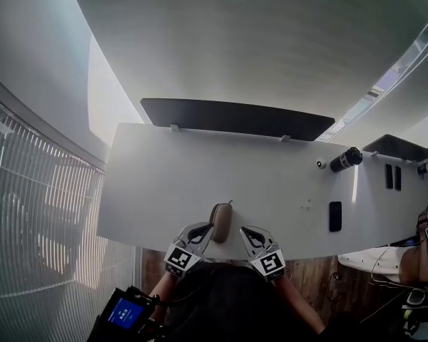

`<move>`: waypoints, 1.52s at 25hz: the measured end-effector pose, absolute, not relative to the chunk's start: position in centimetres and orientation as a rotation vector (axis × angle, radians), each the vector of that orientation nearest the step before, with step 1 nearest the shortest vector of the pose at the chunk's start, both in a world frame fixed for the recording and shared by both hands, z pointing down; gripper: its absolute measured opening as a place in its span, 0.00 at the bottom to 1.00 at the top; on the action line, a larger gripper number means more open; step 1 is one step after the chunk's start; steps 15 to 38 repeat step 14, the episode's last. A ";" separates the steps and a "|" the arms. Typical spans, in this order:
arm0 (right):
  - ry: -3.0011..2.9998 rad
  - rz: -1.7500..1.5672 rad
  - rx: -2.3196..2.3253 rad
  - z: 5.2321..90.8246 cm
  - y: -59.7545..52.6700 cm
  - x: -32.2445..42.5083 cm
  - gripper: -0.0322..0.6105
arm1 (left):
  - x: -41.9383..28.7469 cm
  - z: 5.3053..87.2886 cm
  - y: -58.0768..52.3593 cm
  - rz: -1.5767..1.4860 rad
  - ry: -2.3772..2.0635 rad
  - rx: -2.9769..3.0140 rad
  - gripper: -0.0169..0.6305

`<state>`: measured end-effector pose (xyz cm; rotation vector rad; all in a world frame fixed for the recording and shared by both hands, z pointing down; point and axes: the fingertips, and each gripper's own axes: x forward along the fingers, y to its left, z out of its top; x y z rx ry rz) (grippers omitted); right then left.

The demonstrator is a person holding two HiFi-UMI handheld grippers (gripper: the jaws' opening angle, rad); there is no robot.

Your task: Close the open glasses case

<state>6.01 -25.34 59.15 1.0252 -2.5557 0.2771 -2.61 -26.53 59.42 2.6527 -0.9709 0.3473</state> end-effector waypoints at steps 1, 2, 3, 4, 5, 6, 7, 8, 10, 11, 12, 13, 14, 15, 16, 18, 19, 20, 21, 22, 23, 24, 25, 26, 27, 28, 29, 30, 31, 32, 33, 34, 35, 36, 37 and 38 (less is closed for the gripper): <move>-2.554 0.276 1.025 59.2 -25.3 6.0 0.06 | -2.5 59.6 -26.4 0.353 -0.962 2.661 0.04; -2.553 0.276 1.025 59.2 -25.3 6.0 0.06 | -2.4 59.6 -26.4 0.355 -0.955 2.665 0.04; -2.551 0.277 1.027 59.2 -25.3 6.1 0.06 | -2.3 59.5 -26.3 0.355 -0.951 2.667 0.04; -2.550 0.278 1.029 59.1 -25.2 6.1 0.06 | -2.2 59.5 -26.2 0.358 -0.948 2.668 0.04; -2.549 0.278 1.031 59.1 -25.1 6.2 0.06 | -2.2 59.5 -26.1 0.361 -0.945 2.666 0.04; -2.548 0.276 1.031 59.1 -24.9 6.2 0.06 | -2.1 59.6 -26.0 0.366 -0.943 2.661 0.04; -2.548 0.275 1.030 59.2 -24.8 6.3 0.06 | -2.1 59.9 -25.8 0.371 -0.942 2.653 0.04; -2.549 0.275 1.030 59.2 -24.7 6.3 0.06 | -2.1 60.1 -25.7 0.375 -0.942 2.648 0.04; -2.550 0.279 1.032 59.2 -24.5 6.2 0.06 | -2.1 60.1 -25.6 0.390 -0.942 2.655 0.04; -2.550 0.280 1.032 59.2 -24.3 6.2 0.06 | -2.0 60.0 -25.5 0.402 -0.943 2.662 0.04; -2.550 0.280 1.032 59.2 -24.2 6.2 0.06 | -2.0 59.9 -25.4 0.410 -0.943 2.665 0.04; -2.550 0.279 1.030 59.1 -24.1 6.2 0.06 | -1.9 59.9 -25.3 0.412 -0.942 2.667 0.04; -2.550 0.279 1.029 59.1 -24.0 6.2 0.06 | -1.8 59.8 -25.1 0.414 -0.941 2.668 0.04; -2.550 0.279 1.029 59.1 -24.0 6.2 0.06 | -1.8 59.8 -25.1 0.414 -0.941 2.668 0.04; -2.550 0.279 1.029 59.1 -24.0 6.2 0.06 | -1.8 59.8 -25.1 0.414 -0.941 2.668 0.04; -2.550 0.279 1.029 59.1 -24.0 6.2 0.06 | -1.8 59.8 -25.1 0.414 -0.941 2.668 0.04; -2.550 0.279 1.029 59.1 -24.0 6.2 0.06 | -1.8 59.8 -25.1 0.414 -0.941 2.668 0.04; -2.550 0.279 1.029 59.1 -24.0 6.2 0.06 | -1.8 59.8 -25.1 0.414 -0.941 2.668 0.04; -2.550 0.279 1.029 59.1 -24.0 6.2 0.06 | -1.8 59.8 -25.1 0.414 -0.941 2.668 0.04; -2.550 0.279 1.029 59.1 -24.0 6.2 0.06 | -1.8 59.8 -25.1 0.414 -0.941 2.668 0.04; -2.550 0.279 1.029 59.1 -24.0 6.2 0.06 | -1.8 59.8 -25.1 0.414 -0.941 2.668 0.04; -2.550 0.279 1.029 59.1 -24.0 6.2 0.06 | -1.8 59.8 -25.1 0.414 -0.941 2.668 0.04; -2.550 0.279 1.029 59.1 -24.0 6.2 0.06 | -1.8 59.8 -25.1 0.414 -0.941 2.668 0.04; -2.550 0.279 1.029 59.1 -24.0 6.2 0.06 | -1.8 59.8 -25.1 0.414 -0.941 2.668 0.04; -2.550 0.279 1.029 59.1 -24.0 6.2 0.06 | -1.8 59.8 -25.1 0.414 -0.941 2.668 0.04; -2.550 0.279 1.029 59.1 -24.0 6.2 0.06 | -1.8 59.8 -25.1 0.414 -0.941 2.668 0.04; -2.550 0.279 1.029 59.1 -24.0 6.2 0.06 | -1.8 59.8 -25.1 0.414 -0.941 2.668 0.04; -2.550 0.279 1.029 59.1 -24.0 6.2 0.06 | -1.8 59.8 -25.1 0.414 -0.941 2.668 0.04; -2.550 0.279 1.029 59.1 -24.0 6.2 0.06 | -1.8 59.8 -25.1 0.414 -0.941 2.668 0.04; -2.550 0.279 1.029 59.1 -24.0 6.2 0.06 | -1.8 59.8 -25.1 0.414 -0.941 2.668 0.04; -2.550 0.279 1.029 59.1 -24.0 6.2 0.06 | -1.8 59.8 -25.1 0.414 -0.941 2.668 0.04; -2.550 0.279 1.029 59.1 -24.0 6.2 0.06 | -1.8 59.8 -25.1 0.414 -0.941 2.668 0.04; -2.550 0.279 1.029 59.1 -24.0 6.2 0.06 | -1.8 59.8 -25.1 0.414 -0.941 2.668 0.04; -2.550 0.279 1.029 59.1 -24.0 6.2 0.06 | -1.8 59.8 -25.1 0.414 -0.941 2.668 0.04; -2.550 0.279 1.029 59.1 -24.0 6.2 0.06 | -1.8 59.8 -25.1 0.414 -0.941 2.668 0.04; -2.550 0.279 1.029 59.1 -24.0 6.2 0.06 | -1.8 59.8 -25.1 0.414 -0.941 2.668 0.04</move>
